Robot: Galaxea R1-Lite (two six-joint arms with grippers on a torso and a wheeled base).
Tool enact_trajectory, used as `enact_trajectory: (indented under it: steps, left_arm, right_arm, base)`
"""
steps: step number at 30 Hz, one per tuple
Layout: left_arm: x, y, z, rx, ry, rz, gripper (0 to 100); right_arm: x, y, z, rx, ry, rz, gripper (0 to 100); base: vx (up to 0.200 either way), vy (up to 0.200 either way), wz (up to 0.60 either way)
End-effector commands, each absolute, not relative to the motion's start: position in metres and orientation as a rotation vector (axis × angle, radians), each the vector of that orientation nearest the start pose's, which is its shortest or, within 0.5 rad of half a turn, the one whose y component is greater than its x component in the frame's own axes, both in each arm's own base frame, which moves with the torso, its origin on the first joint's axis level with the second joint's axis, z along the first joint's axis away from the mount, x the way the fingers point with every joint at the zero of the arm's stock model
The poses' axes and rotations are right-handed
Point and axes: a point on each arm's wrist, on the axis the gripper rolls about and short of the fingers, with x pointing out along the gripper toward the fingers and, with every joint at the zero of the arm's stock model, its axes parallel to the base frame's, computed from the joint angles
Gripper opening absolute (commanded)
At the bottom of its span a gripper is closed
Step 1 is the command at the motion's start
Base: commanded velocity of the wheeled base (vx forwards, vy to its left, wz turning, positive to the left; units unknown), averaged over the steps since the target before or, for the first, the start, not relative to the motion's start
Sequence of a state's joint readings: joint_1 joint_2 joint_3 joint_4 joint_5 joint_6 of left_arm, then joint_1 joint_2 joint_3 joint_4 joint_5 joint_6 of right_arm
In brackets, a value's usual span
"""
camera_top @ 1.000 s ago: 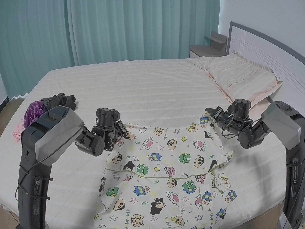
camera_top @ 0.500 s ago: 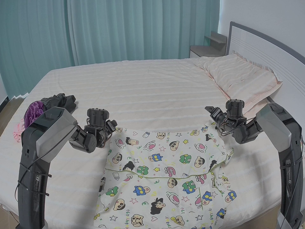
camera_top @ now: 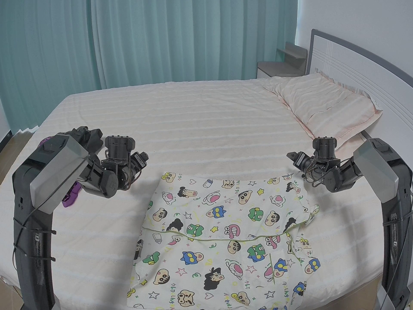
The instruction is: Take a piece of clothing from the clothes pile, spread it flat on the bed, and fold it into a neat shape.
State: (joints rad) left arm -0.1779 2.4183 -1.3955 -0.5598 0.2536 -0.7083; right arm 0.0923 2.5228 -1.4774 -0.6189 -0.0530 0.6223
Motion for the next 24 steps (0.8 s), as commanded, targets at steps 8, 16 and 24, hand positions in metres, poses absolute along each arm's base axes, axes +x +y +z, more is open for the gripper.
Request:
enact_trajectory:
  steps: [8,16,24]
  left_arm:
    - [0.421,-0.075,0.094,-0.633,0.424,0.114,100]
    - [0.391,-0.073,0.115,-0.647,0.446,0.054,100]
    - [0.334,-0.065,0.148,-0.808,0.47,-0.036,100]
  right_arm:
    - [0.454,0.047,0.028,0.422,0.504,0.014,100]
    - [0.437,0.021,0.04,0.403,0.533,-0.033,100]
    - [0.388,-0.016,0.089,0.579,0.418,-0.062,100]
  base:
    - [0.0,0.0,0.0]
    - [0.0,0.0,0.0]
    - [0.0,0.0,0.0]
